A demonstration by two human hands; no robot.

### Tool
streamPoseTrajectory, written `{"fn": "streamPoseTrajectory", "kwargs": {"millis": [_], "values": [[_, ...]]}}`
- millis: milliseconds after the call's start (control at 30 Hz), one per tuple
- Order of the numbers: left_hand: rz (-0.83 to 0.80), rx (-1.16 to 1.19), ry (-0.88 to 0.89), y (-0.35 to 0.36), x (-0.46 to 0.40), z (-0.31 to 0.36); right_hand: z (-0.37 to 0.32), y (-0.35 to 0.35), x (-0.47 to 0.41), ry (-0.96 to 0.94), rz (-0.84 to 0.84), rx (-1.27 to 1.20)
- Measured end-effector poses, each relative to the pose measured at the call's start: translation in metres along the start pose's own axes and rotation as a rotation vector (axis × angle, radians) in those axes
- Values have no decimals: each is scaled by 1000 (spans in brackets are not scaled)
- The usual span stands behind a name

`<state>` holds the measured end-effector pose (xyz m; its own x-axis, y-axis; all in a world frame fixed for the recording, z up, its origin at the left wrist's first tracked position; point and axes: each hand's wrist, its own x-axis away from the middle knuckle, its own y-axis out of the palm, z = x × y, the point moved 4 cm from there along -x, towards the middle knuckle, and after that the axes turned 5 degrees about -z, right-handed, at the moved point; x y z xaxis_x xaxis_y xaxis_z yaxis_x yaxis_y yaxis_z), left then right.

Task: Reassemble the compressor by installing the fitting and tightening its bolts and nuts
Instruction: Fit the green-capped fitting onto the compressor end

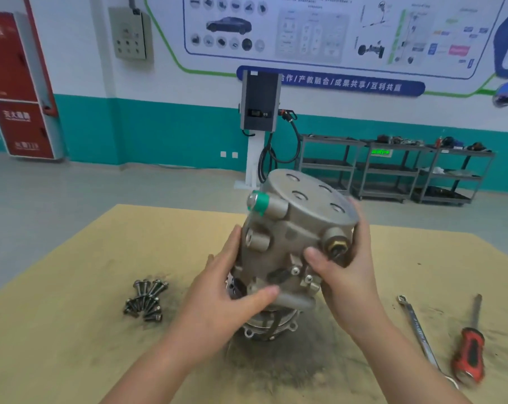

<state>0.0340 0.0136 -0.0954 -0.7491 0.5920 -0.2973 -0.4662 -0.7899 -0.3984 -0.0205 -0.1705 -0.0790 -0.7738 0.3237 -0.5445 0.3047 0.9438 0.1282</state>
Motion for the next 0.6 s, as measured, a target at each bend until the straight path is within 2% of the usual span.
{"fn": "streamPoseTrajectory", "kwargs": {"millis": [167, 300, 400, 500, 600], "values": [[-24, -118, -18, 8, 16, -30, 6, -1, 8, -39, -105, 257], [-37, -198, 22, 22, 10, -35, 6, -6, 7, -49, -156, 292], [-7, -119, 10, 36, -5, -40, 5, -18, 2, -12, -177, 285], [23, -19, -61, 51, -17, -42, 4, -33, -6, 103, -226, 263], [72, 76, -35, 58, -31, -45, -4, -53, -10, 220, -311, 289]]}}
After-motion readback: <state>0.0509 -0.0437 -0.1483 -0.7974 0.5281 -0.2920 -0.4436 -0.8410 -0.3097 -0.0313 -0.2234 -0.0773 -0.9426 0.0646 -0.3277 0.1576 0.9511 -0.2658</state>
